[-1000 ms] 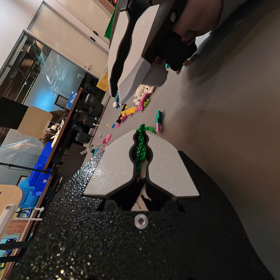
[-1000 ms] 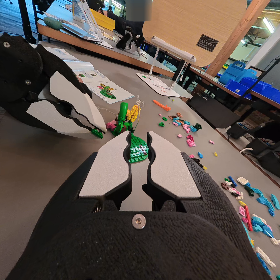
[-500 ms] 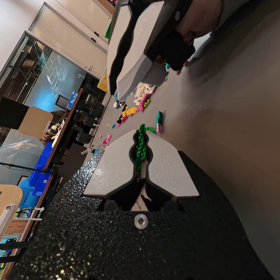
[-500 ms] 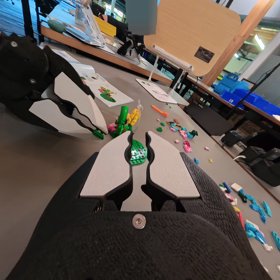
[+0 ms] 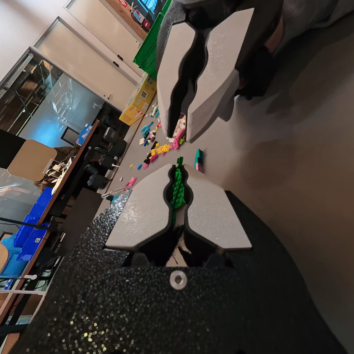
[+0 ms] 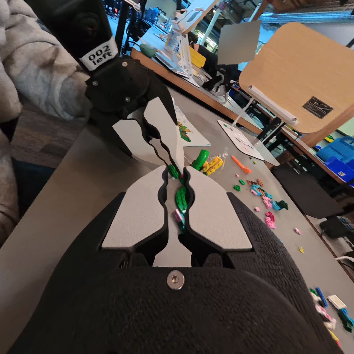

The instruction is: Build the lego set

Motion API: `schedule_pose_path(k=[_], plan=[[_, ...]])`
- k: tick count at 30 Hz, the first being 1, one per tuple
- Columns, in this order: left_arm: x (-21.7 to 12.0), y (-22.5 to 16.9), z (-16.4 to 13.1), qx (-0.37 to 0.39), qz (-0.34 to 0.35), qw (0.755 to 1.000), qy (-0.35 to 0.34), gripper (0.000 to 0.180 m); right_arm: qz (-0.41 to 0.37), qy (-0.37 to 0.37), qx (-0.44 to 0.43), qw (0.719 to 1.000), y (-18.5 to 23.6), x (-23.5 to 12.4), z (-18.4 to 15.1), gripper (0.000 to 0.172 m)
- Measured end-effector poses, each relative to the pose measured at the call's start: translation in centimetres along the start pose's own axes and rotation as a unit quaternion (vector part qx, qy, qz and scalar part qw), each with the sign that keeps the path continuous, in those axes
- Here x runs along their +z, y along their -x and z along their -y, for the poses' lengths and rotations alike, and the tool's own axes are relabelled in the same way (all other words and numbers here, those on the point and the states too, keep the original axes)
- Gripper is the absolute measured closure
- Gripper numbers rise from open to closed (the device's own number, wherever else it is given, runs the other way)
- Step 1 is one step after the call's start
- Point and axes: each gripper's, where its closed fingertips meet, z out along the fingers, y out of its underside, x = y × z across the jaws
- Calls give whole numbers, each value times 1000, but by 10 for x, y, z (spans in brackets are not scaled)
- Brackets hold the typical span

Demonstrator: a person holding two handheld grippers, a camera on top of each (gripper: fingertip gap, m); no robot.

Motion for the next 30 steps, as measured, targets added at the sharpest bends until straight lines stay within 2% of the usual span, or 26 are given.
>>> schedule_pose_path(k=[1,16,19,22,25,27,28,30], plan=[[0,-1,1,0,-3,1000,-2,175,3,5,-4,1000,2,1,-1,159],[-1,-14,8,23,-37,999,-29,175,24,48,-66,996,15,5,-14,167],[-1,-7,12,21,-4,999,-44,169,9,42,-74,996,11,3,-11,168],[-8,6,20,4,22,998,-63,153,0,22,-71,997,8,-1,-4,169],[-25,23,29,59,43,994,-84,158,-14,9,-58,998,2,-3,0,169],[-36,45,17,84,57,994,-49,160,-10,17,-53,998,2,-3,-4,169],[-42,57,6,73,52,996,-24,159,-9,21,-54,998,3,-2,-5,169],[-54,80,-21,1,32,999,28,153,-18,28,-64,997,1,-2,-7,169]])
